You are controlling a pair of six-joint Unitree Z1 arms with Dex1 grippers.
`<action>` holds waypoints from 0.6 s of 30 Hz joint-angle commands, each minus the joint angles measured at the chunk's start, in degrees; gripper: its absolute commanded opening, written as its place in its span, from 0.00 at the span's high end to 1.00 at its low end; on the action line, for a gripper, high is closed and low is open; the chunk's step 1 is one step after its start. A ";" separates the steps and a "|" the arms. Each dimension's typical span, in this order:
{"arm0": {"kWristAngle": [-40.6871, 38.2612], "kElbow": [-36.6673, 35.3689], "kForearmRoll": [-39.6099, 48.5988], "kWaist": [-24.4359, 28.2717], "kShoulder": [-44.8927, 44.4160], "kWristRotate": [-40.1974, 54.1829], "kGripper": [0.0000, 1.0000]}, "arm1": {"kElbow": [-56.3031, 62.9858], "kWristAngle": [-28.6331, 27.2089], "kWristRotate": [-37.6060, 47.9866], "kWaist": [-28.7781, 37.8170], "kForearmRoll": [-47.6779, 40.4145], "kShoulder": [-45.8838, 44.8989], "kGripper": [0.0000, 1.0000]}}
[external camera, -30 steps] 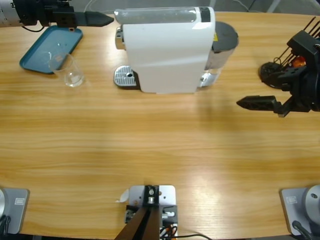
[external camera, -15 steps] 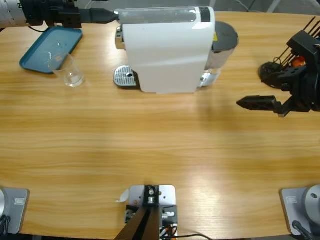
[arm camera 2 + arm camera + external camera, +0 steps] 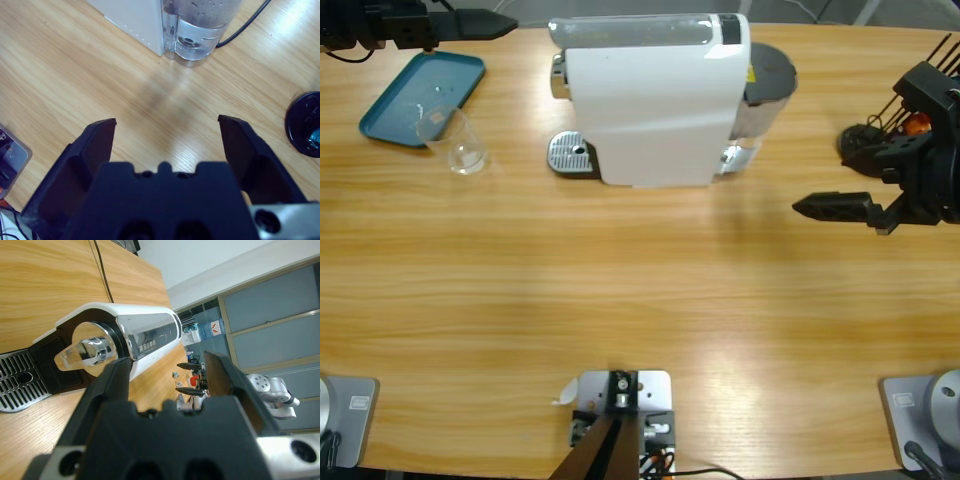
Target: Pour coffee
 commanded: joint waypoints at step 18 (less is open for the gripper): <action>-1.15 -3.66 -5.48 -3.27 10.81 -4.12 0.73 | 1.94 0.79 0.74 0.67 -0.39 0.96 0.13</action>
